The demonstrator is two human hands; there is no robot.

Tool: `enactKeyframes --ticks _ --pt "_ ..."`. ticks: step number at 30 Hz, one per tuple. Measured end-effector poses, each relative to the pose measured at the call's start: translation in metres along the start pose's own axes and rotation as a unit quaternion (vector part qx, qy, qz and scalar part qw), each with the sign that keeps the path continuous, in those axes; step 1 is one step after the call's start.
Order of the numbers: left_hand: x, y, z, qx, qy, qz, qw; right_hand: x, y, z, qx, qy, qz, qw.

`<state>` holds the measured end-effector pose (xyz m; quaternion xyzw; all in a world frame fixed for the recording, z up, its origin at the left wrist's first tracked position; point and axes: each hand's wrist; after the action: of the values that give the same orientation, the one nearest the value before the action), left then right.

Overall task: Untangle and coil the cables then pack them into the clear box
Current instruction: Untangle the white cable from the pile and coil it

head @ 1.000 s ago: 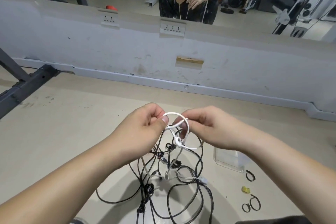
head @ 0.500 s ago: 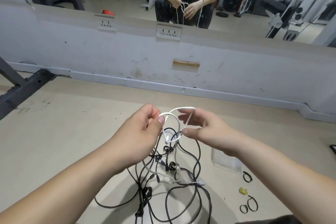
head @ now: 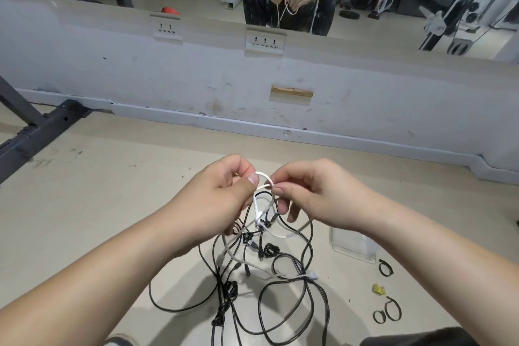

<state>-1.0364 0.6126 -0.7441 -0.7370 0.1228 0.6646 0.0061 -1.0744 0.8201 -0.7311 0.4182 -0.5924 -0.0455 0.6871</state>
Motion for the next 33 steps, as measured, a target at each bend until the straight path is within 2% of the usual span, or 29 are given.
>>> enactKeyframes --ticks 3,5,8,10,14,16,19,21,24,26,28,33 --pt "-0.003 0.0 -0.001 0.005 0.009 -0.017 1.0 0.004 0.008 -0.001 0.026 -0.032 0.145 0.989" --pt "-0.005 0.002 0.0 0.007 0.013 -0.038 0.999 0.004 0.015 -0.001 0.0 -0.054 0.244 0.968" --pt "-0.008 0.003 0.003 0.008 0.037 -0.062 0.997 -0.004 0.02 0.004 -0.084 -0.133 0.329 0.931" --pt "-0.008 0.004 0.005 0.006 0.048 -0.036 0.998 -0.014 0.021 0.01 -0.146 -0.193 0.377 0.894" --pt "-0.009 0.005 0.005 0.017 0.043 -0.003 0.999 -0.035 0.038 0.017 -0.281 -0.259 0.398 0.834" --pt "-0.008 0.005 0.004 0.016 0.042 -0.037 0.998 -0.045 0.039 0.016 -0.289 -0.296 0.347 0.842" --pt "-0.006 0.002 0.002 -0.001 0.024 -0.044 0.999 -0.052 0.023 0.01 -0.246 -0.3 0.199 0.9" --pt "-0.005 -0.001 0.002 0.004 0.021 -0.065 0.998 -0.045 0.013 0.007 -0.204 -0.219 0.133 0.945" --pt "-0.007 -0.003 0.002 0.036 0.026 -0.112 0.993 -0.024 0.002 0.004 -0.09 -0.083 0.136 0.983" --pt "-0.007 -0.003 0.002 0.045 0.024 -0.134 0.99 -0.011 -0.005 0.002 -0.031 -0.031 0.143 0.989" --pt "-0.007 -0.001 0.002 0.038 0.017 -0.143 0.989 -0.004 -0.01 0.001 -0.014 -0.018 0.171 0.985" --pt "-0.006 0.004 0.004 0.01 0.029 -0.155 0.987 0.002 -0.007 0.0 0.021 -0.063 0.268 0.961"
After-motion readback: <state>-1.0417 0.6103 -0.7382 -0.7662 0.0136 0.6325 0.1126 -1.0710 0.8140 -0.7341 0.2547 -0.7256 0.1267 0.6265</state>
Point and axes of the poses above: each hand's wrist, its own z-axis towards the middle knuckle, its own y-axis out of the back of the hand, x = y × z, and after that the axes turned 3 degrees about -z, right-handed
